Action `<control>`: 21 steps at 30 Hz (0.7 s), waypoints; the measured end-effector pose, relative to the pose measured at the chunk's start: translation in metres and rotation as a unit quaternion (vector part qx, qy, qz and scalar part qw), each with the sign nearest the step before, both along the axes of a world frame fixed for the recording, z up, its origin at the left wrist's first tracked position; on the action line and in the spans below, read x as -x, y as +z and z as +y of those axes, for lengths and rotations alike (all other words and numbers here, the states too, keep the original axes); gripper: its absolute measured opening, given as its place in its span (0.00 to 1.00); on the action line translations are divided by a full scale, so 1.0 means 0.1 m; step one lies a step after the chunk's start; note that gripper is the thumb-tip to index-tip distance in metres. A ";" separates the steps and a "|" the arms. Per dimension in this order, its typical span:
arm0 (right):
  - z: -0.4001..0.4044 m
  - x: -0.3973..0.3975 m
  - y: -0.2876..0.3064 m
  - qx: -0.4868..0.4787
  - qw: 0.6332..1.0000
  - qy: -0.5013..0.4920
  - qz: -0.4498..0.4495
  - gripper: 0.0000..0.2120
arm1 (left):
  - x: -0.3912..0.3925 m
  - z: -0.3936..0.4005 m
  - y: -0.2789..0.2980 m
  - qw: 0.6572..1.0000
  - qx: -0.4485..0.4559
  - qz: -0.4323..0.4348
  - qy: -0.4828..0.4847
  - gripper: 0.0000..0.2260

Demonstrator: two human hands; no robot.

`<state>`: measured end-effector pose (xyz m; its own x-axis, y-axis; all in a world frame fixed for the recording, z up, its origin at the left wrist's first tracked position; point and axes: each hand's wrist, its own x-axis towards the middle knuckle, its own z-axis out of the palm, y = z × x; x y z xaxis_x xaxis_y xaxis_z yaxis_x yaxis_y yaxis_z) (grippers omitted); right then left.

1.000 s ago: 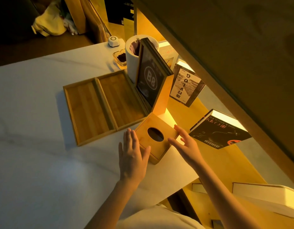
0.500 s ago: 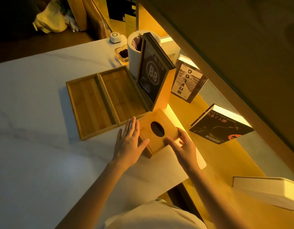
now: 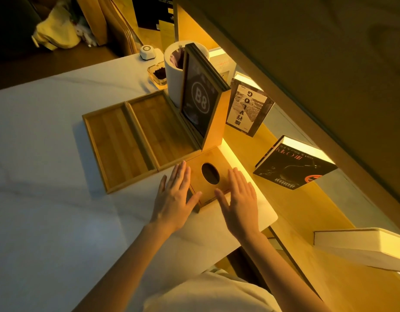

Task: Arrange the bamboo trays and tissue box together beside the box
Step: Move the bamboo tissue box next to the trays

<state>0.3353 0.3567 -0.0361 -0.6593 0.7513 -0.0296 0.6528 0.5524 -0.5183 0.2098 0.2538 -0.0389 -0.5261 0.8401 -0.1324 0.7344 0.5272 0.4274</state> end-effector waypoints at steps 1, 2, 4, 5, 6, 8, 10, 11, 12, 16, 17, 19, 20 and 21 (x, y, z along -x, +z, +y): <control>-0.03 0.01 -0.03 -0.011 0.999 0.024 -0.032 0.36 | -0.03 0.00 -0.01 1.000 0.007 0.000 -0.002 0.37; -0.05 0.03 -0.06 -0.019 0.997 0.036 -0.061 0.38 | -0.04 0.00 -0.02 1.000 0.013 0.002 -0.002 0.38; -0.07 0.04 -0.10 -0.030 0.995 0.035 -0.093 0.40 | -0.04 0.01 -0.04 1.000 0.020 0.009 -0.002 0.39; -0.07 0.05 -0.11 -0.032 0.994 0.031 -0.097 0.40 | -0.03 0.02 -0.03 1.000 0.022 0.013 -0.005 0.39; -0.07 0.05 -0.12 -0.032 0.994 0.028 -0.100 0.40 | -0.01 0.02 -0.03 1.000 0.024 0.015 -0.009 0.39; -0.05 0.05 -0.13 -0.034 0.993 0.029 -0.106 0.40 | 0.01 0.05 -0.03 0.999 0.029 0.018 -0.016 0.39; -0.02 0.06 -0.14 -0.033 0.993 0.026 -0.107 0.40 | 0.02 0.08 -0.02 0.999 0.030 0.015 -0.018 0.39; -0.01 0.07 -0.14 -0.031 0.994 0.024 -0.106 0.40 | 0.03 0.11 -0.03 0.999 0.029 0.011 -0.018 0.39; 0.01 0.07 -0.14 -0.031 0.994 0.023 -0.105 0.40 | 0.04 0.13 -0.02 0.999 0.026 0.007 -0.018 0.39; 0.10 0.10 -0.14 -0.032 0.995 0.024 -0.096 0.40 | 0.07 0.23 -0.02 0.999 0.032 0.000 -0.019 0.36; 0.13 0.10 -0.13 -0.032 0.995 0.023 -0.093 0.40 | 0.08 0.26 -0.01 0.999 0.036 -0.002 -0.018 0.35; 0.19 0.12 -0.13 -0.032 0.995 0.025 -0.097 0.40 | 0.09 0.32 0.00 0.999 0.038 -0.007 -0.016 0.35; 0.22 0.13 -0.13 -0.032 0.994 0.026 -0.097 0.40 | 0.09 0.35 0.01 0.999 0.039 -0.008 -0.016 0.34; 0.25 0.14 -0.12 -0.033 0.994 0.026 -0.097 0.40 | 0.10 0.38 0.01 0.999 0.042 -0.007 -0.016 0.34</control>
